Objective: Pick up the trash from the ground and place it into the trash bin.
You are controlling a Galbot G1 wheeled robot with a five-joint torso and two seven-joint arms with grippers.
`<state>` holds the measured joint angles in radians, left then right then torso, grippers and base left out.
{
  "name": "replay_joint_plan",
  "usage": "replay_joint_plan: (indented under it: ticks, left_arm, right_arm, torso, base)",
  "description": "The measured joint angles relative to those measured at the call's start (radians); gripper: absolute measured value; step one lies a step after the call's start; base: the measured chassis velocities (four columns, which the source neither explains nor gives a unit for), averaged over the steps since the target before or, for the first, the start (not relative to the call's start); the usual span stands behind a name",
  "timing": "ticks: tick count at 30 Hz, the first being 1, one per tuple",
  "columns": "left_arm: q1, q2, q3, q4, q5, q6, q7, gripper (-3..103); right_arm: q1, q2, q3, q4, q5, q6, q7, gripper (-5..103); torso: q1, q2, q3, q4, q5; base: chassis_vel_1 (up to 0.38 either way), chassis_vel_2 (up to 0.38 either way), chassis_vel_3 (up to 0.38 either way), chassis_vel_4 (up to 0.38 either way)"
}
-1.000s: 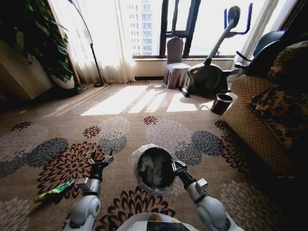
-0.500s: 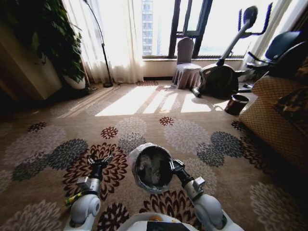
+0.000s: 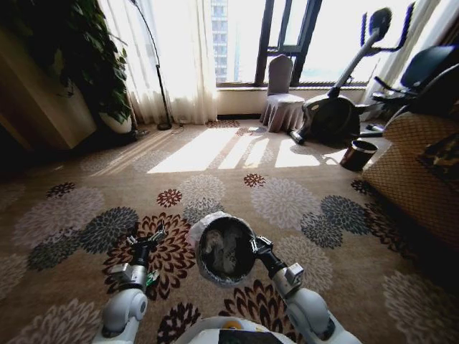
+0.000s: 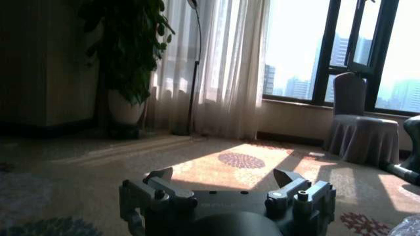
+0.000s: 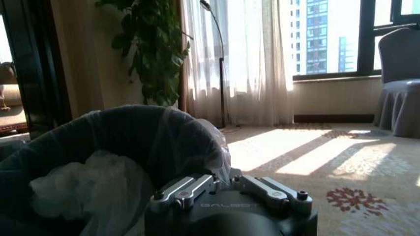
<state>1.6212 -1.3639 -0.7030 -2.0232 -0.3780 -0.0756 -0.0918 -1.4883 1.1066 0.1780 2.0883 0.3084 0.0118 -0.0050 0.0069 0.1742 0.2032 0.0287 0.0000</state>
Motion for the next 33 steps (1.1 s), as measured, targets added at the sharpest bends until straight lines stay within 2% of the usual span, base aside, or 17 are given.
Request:
replay_joint_plan:
  ticks: [7, 20, 33]
  left_arm:
    - [-0.010, 0.001, 0.001, 0.004, -0.004, 0.003, -0.002, 100]
    - [-0.011, 0.001, -0.002, 0.010, -0.015, -0.005, -0.009, 100]
    - [-0.019, 0.002, -0.003, 0.015, -0.025, -0.010, -0.032, 100]
  right_arm:
    - [-0.004, -0.001, 0.003, 0.002, 0.000, 0.003, 0.000, 4]
    - [-0.015, 0.003, 0.005, 0.005, 0.002, 0.014, 0.003, 4]
    - [-0.030, 0.002, 0.016, 0.011, 0.003, 0.030, 0.007, 4]
  torso:
    - [0.000, 0.000, 0.000, 0.0002, 0.0000]
    - [-0.001, 0.001, -0.001, 0.0003, 0.0000]
    - [0.000, 0.000, 0.000, 0.0002, 0.0000]
  base:
    - [0.141, -0.089, -0.122, 0.116]
    - [0.212, -0.239, -0.220, 0.242]
    - [0.001, 0.022, 0.020, -0.002]
